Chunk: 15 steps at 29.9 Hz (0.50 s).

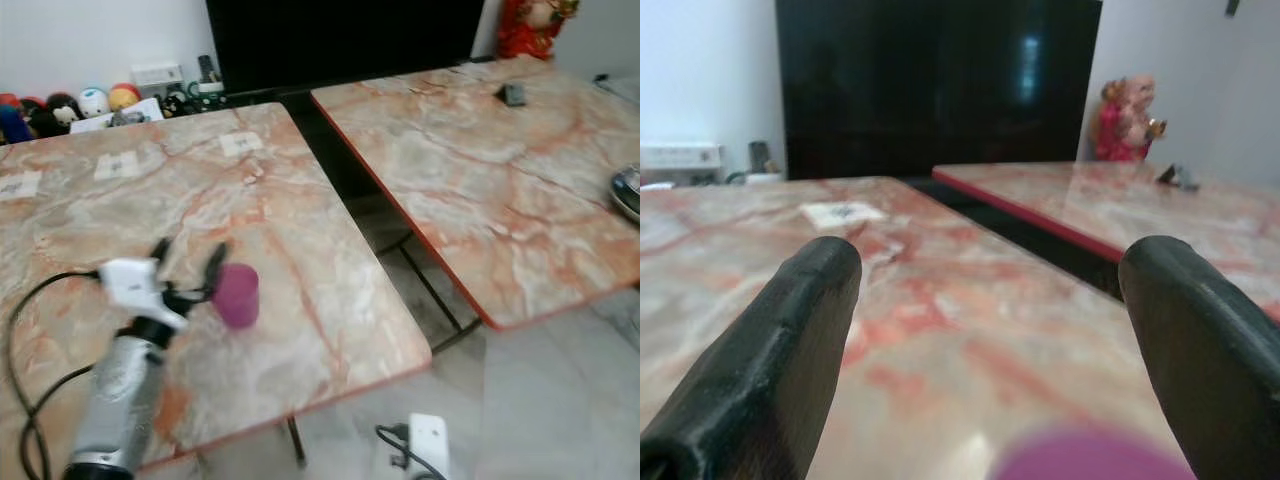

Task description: Setting the table

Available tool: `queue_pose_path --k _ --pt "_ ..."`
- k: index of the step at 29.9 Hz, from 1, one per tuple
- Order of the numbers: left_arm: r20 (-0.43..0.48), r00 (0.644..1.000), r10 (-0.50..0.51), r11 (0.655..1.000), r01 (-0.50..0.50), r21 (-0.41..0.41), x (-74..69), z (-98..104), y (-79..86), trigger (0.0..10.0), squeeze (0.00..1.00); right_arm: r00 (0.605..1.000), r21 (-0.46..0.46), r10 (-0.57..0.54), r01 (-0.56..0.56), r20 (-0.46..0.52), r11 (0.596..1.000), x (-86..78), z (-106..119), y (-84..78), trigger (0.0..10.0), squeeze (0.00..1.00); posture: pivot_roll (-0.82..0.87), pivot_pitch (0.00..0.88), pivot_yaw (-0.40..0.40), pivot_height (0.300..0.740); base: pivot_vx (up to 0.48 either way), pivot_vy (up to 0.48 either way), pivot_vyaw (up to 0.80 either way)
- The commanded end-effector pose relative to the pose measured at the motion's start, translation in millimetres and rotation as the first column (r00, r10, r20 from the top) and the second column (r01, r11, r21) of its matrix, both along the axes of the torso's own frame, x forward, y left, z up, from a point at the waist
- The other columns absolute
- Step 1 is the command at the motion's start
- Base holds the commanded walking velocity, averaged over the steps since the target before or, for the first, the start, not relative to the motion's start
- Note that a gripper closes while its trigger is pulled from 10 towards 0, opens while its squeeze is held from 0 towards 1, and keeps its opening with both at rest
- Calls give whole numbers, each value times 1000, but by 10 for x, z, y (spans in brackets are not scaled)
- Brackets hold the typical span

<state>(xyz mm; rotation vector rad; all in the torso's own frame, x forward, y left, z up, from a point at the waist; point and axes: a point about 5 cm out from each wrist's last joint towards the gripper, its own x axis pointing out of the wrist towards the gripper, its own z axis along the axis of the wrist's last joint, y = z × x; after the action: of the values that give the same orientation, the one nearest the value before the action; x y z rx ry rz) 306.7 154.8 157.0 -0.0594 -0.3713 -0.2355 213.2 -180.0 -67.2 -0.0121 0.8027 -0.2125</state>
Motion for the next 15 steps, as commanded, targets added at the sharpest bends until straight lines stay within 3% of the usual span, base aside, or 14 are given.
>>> queue_pose_path --k 1,11,15 --pt "19 1000 19 1000 -19 2 -22 54 83 10000 0 1000 17 13 -13 -9 1000 -25 -23 88 10000 0 61 87 -7 740 0 0 0" --pt "5 999 39 999 -39 -2 -78 14 140 10000 0 1000 21 4 -4 -10 1000 -34 -28 83 10000 0 62 94 -9 740 0 0 0" --pt "0 999 50 999 -50 -8 -85 10 169 10000 0 1000 20 8 -8 -12 1000 -35 -29 85 10000 0 63 96 -9 740 0 0 -720"
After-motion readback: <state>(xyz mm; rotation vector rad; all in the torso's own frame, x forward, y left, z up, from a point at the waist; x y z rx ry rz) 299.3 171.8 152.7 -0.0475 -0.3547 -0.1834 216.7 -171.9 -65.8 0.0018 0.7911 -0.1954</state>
